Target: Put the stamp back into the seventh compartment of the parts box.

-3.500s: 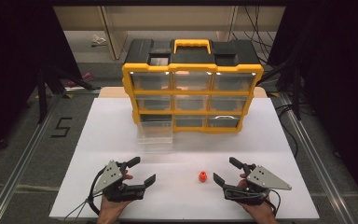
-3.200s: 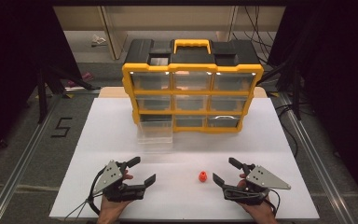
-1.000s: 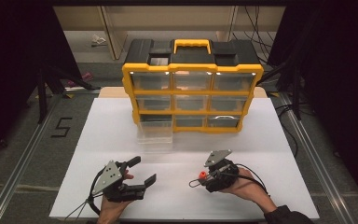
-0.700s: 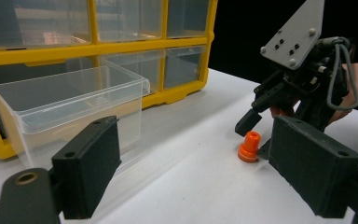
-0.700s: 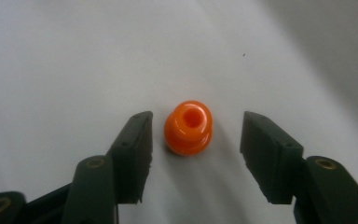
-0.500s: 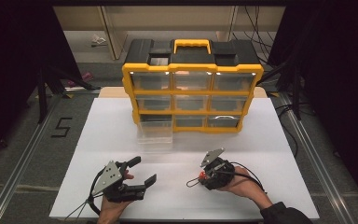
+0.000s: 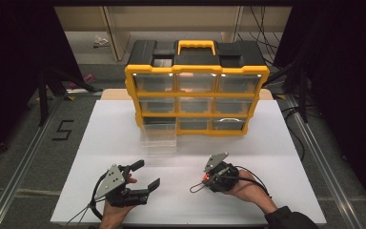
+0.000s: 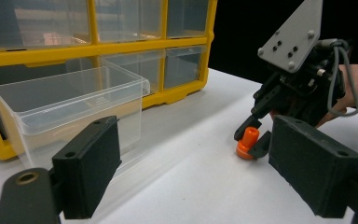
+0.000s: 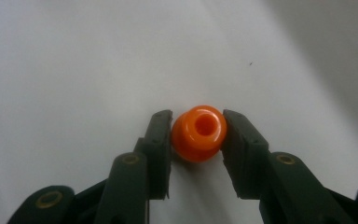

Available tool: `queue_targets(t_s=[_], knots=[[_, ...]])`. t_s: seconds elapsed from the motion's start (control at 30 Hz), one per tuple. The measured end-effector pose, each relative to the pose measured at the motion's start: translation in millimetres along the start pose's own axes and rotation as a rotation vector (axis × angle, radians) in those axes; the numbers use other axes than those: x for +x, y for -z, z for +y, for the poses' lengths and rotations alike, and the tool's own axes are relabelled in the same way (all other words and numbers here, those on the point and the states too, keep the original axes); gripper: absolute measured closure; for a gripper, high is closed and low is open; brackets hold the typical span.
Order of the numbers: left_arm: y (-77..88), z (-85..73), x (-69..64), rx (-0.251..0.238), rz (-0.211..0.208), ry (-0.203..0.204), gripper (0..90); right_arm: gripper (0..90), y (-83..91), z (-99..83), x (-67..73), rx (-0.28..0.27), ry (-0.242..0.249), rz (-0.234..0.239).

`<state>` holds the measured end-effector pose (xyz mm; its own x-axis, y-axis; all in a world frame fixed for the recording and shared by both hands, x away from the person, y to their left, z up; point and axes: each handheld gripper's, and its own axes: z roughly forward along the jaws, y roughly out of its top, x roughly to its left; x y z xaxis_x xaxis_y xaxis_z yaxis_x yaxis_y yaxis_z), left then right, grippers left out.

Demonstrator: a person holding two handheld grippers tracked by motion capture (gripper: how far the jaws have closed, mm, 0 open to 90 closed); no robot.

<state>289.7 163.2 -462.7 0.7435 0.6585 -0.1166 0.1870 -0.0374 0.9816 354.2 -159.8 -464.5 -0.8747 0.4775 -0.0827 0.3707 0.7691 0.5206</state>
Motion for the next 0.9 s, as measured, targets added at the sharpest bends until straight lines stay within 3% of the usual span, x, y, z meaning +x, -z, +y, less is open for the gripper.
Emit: queue_targets(t_s=[0.33, 0.53, 0.9], knots=[[-0.4, -0.2, 0.0, 0.002, 0.001, 0.001, 16.3, 64.4, 8.6, 0.1, -1.6, -0.155, -0.028, -0.037], [-0.4, -0.2, 0.0, 0.001, 0.0, 0.001, 16.3, 64.4, 13.5, -1.1, -5.7, -0.261, -0.088, -0.069], [-0.2, -0.2, -0.1, -0.006, -0.006, 0.0, 16.3, 64.5, 17.6, -2.8, -7.0, -0.343, -0.107, -0.097]])
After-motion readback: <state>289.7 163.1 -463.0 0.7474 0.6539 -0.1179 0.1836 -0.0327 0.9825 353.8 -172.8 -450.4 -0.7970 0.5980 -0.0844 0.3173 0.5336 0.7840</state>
